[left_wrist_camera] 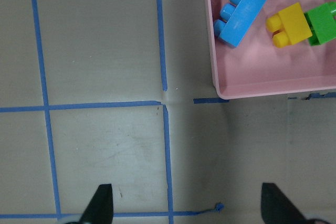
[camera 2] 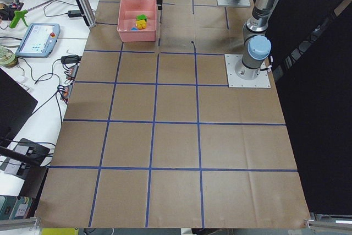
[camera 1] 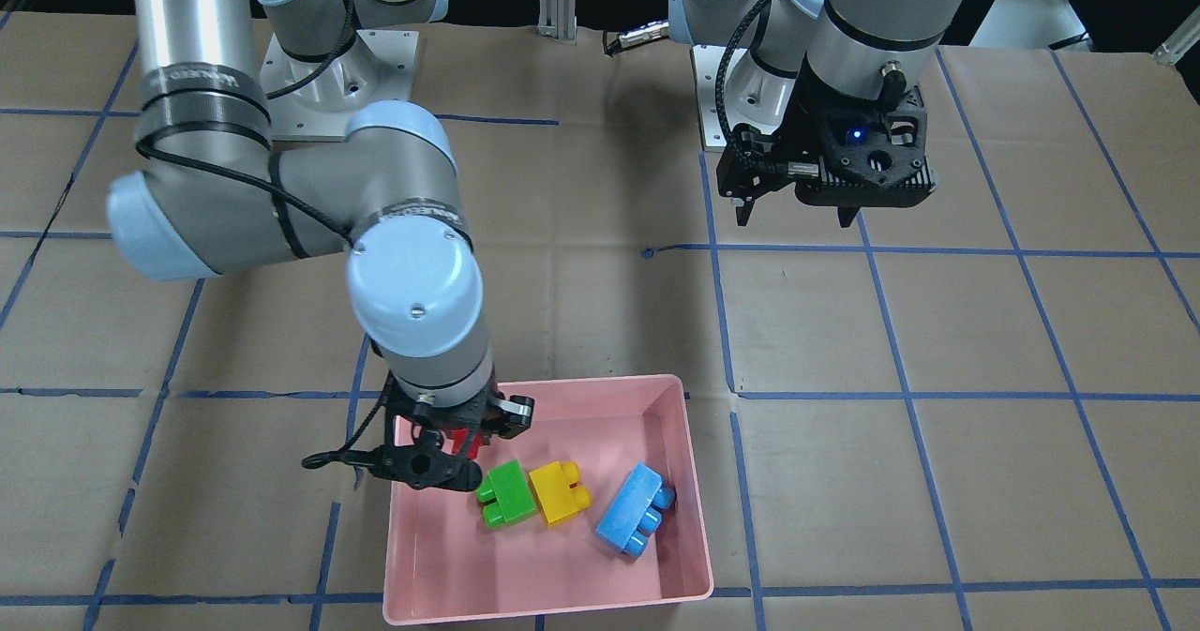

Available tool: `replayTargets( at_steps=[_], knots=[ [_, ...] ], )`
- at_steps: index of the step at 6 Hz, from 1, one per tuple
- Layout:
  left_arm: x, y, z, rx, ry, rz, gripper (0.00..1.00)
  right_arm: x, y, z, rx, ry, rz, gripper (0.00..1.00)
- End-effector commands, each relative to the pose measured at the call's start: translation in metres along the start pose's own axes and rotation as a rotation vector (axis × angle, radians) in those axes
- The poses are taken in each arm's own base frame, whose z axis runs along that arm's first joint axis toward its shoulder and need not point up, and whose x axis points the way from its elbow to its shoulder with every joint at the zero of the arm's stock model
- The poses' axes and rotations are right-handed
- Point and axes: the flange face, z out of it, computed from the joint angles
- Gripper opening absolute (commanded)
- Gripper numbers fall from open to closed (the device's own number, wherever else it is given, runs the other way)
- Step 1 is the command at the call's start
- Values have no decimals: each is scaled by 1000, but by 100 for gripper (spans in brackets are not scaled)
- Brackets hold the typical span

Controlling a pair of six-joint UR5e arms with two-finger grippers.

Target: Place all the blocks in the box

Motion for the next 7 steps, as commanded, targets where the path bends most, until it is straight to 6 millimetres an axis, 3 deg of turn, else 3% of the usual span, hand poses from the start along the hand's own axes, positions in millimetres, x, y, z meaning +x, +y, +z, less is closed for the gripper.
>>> replayTargets(
  at_steps=[1,2,3,4,5,7],
  knots=[
    [-11,3,9,-8,4,-20,99,-33,0,45,28,-13,13,62],
    [-13,3,5,-2,-1,-22,99,-27,-8,37,52,-25,20,99],
    [-14,4,1,6,3,-24,99,-24,-15,25,70,-35,17,100],
    [-15,3,1,7,1,-24,99,-9,-31,1,79,-34,41,100],
    [-15,3,1,7,1,-24,99,17,-40,-29,51,-20,-3,100],
    [-14,3,1,6,3,-24,99,63,-50,-58,36,-6,-39,100]
  ],
)
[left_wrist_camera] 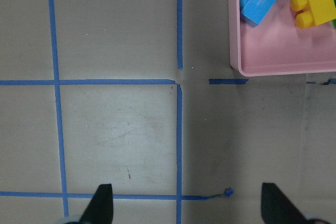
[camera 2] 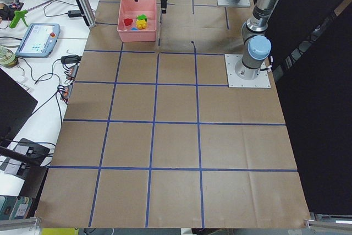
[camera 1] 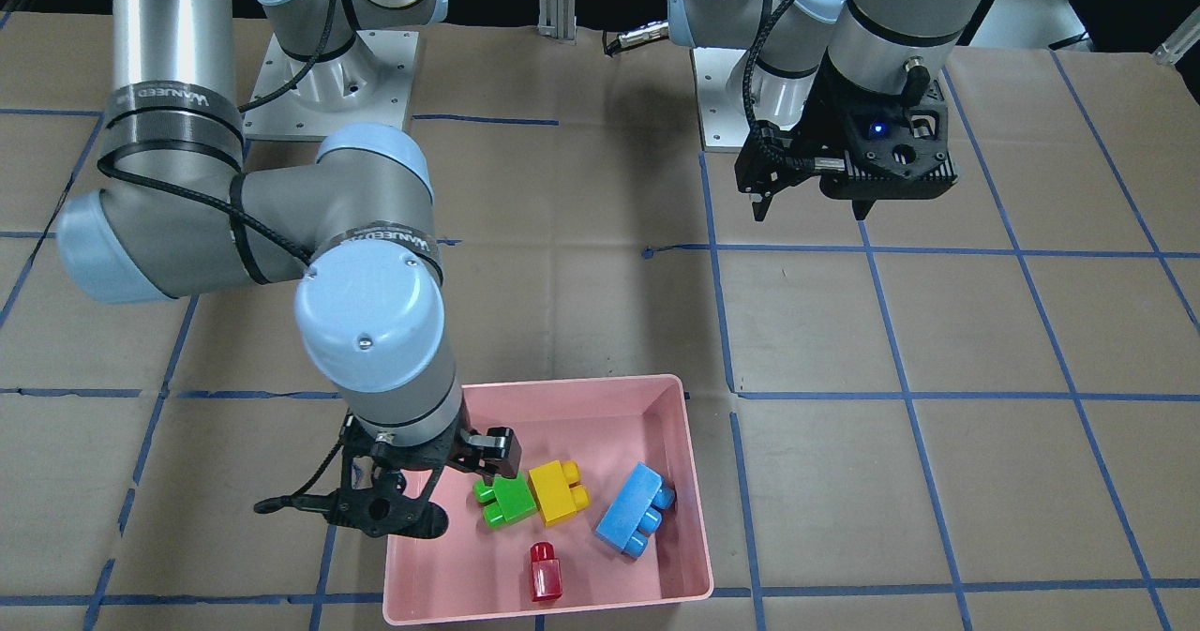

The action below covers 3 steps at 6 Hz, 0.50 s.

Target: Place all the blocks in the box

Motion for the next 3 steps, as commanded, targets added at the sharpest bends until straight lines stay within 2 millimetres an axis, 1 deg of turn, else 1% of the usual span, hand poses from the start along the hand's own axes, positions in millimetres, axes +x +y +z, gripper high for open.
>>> replayTargets(
  at_steps=[1,2,3],
  knots=[
    [0,0,1,-1,0,1,99,53,4,-39,-62,22,-42,100],
    [0,0,1,-3,0,1,99,80,14,-56,-88,29,-45,100],
    [0,0,2,-4,-1,1,99,98,40,-65,-119,38,-66,99]
  ],
)
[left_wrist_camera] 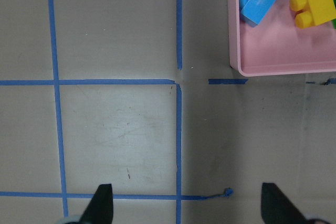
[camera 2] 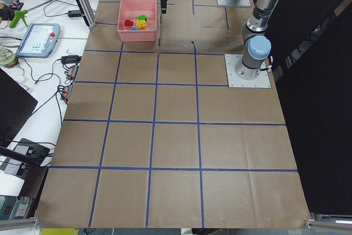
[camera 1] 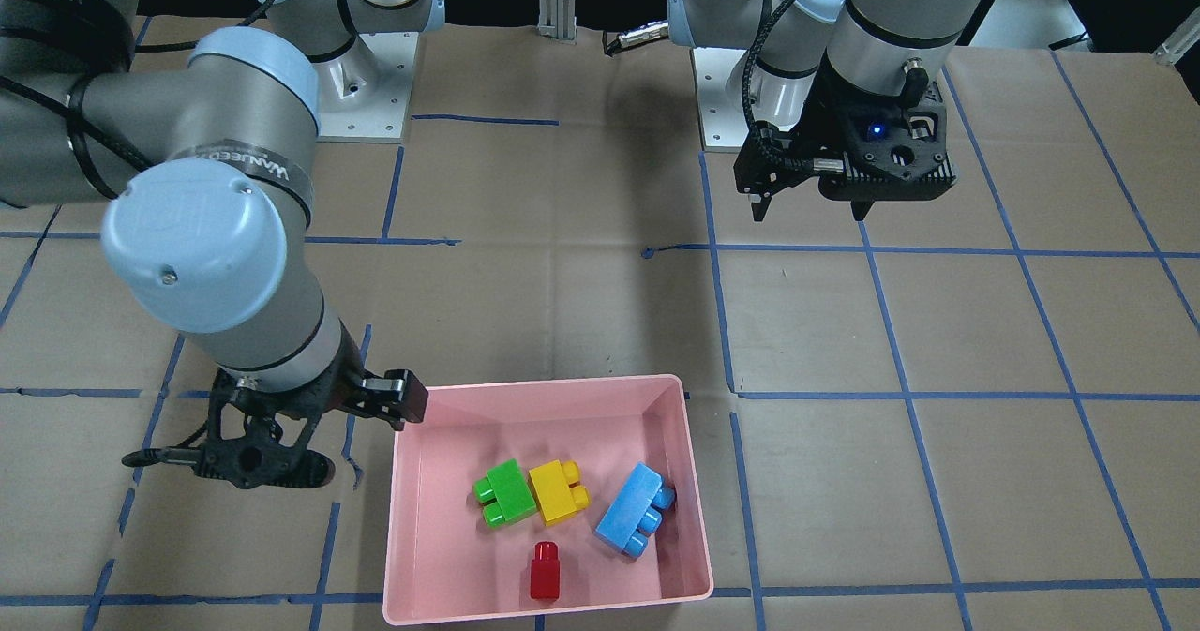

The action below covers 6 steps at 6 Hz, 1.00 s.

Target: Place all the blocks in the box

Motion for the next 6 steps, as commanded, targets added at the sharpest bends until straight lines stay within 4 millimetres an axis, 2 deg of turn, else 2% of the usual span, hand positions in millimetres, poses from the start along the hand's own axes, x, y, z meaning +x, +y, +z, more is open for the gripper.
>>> replayTargets(
  at_steps=[1,2,3,4,6],
  knots=[
    [0,1,1,-3,-3,0,99,46,62,-29,-19,-4,-41,99],
    [0,-1,4,-7,-1,0,99,68,105,-42,0,-14,-79,99],
    [0,0,4,-6,-1,0,99,82,131,-53,13,-8,-138,100],
    [0,0,4,-7,-1,0,99,80,142,-66,31,-7,-143,100],
    [0,0,5,-9,-1,0,99,80,147,-76,25,-8,-136,100]
  ],
)
